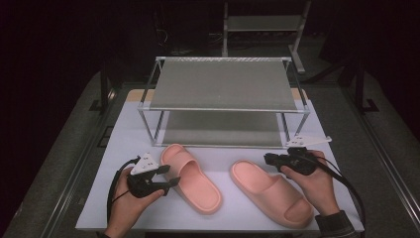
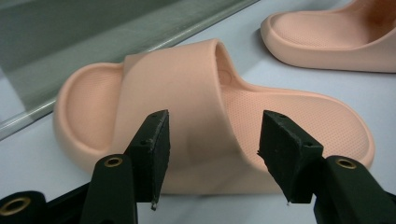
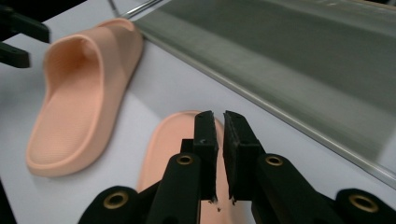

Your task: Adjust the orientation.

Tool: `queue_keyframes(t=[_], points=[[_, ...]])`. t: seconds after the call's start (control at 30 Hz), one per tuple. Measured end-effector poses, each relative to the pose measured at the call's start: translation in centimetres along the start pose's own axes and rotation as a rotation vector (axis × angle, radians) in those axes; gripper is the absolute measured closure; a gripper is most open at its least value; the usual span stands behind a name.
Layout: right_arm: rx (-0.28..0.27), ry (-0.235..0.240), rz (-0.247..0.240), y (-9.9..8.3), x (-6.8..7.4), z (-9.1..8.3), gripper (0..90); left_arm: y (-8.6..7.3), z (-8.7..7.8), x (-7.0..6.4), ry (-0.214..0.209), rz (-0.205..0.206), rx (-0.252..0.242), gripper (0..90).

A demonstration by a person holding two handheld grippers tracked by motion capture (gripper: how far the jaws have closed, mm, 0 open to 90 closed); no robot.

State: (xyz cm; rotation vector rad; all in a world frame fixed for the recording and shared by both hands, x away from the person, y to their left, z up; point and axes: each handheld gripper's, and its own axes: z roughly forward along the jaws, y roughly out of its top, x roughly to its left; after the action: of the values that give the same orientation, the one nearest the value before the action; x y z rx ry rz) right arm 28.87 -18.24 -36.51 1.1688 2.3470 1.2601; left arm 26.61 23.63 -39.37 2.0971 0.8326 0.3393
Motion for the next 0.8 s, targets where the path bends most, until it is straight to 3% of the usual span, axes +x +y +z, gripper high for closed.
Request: queue_keyframes(t=[0.23,0.37,0.53,0.63,0.8], points=[[0.035,0.078,-0.061,1.2,3.3,2.9,86.1,0.1,-0.1,0.1,0.015,0.008,-0.006,42.0],[0.061,0.121,-0.091,1.5,5.2,4.8,87.3,-0.3,-0.7,0.5,0.026,0.007,-0.018,46.6],[0.112,0.153,-0.141,1.3,7.1,7.2,89.7,-1.1,-1.5,1.0,0.037,0.012,-0.02,65.7],[0.152,0.159,-0.164,0.9,8.1,8.4,89.9,-1.7,-1.5,1.5,0.046,0.006,0.016,78.3],[0.203,0.167,-0.191,0.2,8.9,9.9,89.9,-2.8,-0.5,2.4,0.065,-0.016,0.088,85.0]])
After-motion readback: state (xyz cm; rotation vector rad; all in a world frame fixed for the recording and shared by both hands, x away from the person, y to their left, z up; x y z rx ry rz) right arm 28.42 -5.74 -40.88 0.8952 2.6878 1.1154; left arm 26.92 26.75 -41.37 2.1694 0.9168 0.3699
